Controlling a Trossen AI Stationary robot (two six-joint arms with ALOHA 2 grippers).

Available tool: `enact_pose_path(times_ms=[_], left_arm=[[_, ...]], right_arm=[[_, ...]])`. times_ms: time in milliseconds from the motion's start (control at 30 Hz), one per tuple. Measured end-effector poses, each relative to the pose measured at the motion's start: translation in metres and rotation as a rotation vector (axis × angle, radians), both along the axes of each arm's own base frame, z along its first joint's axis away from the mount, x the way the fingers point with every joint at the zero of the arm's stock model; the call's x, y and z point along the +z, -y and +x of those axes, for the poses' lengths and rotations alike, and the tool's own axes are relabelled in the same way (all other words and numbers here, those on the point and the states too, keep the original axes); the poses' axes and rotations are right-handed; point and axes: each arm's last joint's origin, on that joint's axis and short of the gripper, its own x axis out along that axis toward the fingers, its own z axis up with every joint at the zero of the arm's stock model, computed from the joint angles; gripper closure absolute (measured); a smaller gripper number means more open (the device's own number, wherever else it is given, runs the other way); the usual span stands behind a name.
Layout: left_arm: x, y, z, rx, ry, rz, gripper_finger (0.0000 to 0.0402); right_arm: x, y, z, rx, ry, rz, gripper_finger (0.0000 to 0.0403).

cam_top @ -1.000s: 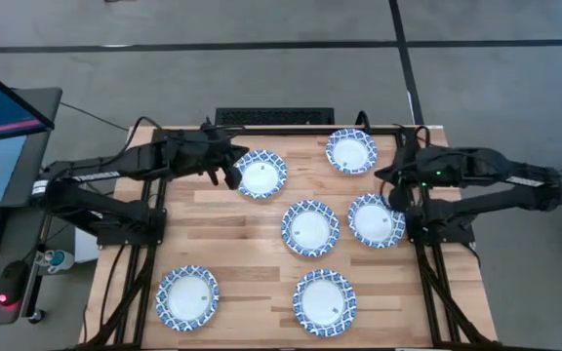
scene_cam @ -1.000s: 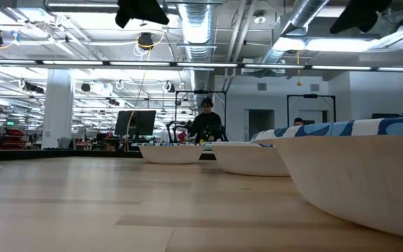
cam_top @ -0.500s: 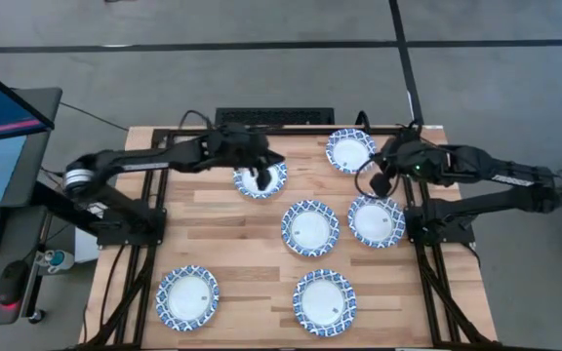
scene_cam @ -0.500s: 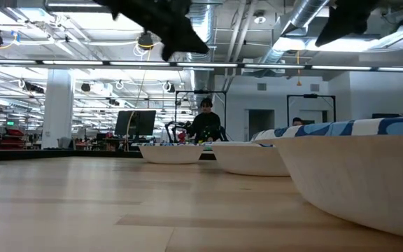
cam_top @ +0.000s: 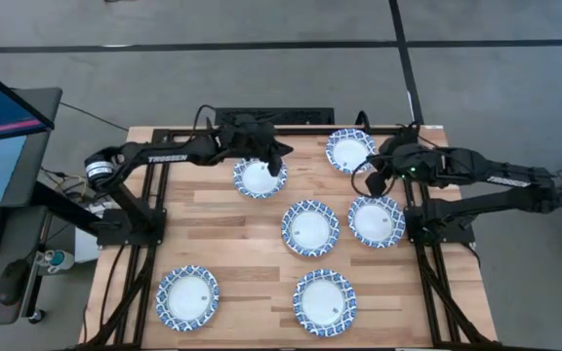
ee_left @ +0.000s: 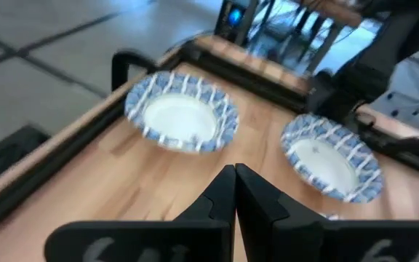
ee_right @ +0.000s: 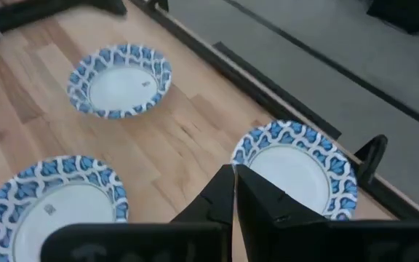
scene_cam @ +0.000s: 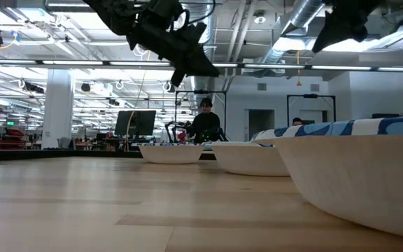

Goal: Nest bowls inside each other
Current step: Stack the white bowl on top of the other white bowl

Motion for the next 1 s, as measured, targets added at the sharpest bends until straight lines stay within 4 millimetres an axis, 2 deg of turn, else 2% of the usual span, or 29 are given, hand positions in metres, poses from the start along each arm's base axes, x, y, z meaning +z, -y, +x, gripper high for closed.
enact_pose_path(times_ms=[200, 433, 533, 700, 833, 1000], left_arm=[[0.015, 0.004, -0.009, -0.080, 0.027, 0.022, 0.0401], [0.030, 0.009, -0.017, -0.129, 0.068, 0.028, 0.0401], [0.032, 0.012, -0.019, -0.185, 0.072, 0.021, 0.0401], [0.023, 0.019, -0.022, -0.410, -0.001, 0.072, 0.0401], [0.017, 0.019, -0.026, -0.386, -0.073, 0.057, 0.0401], [0.021, 0.020, -0.030, -0.364, -0.096, 0.081, 0.0401]], right_arm=[[-0.028, 0.000, 0.014, 0.054, -0.114, 0.070, 0.0365], [-0.052, 0.003, 0.039, 0.199, -0.346, -0.043, 0.0365], [-0.059, 0.006, 0.055, 0.214, -0.347, -0.059, 0.0365], [-0.075, 0.020, 0.073, 0.178, -0.391, -0.046, 0.0365], [-0.083, 0.034, 0.078, 0.111, -0.372, 0.030, 0.0365], [-0.079, 0.041, 0.082, 0.134, -0.270, 0.081, 0.0365]])
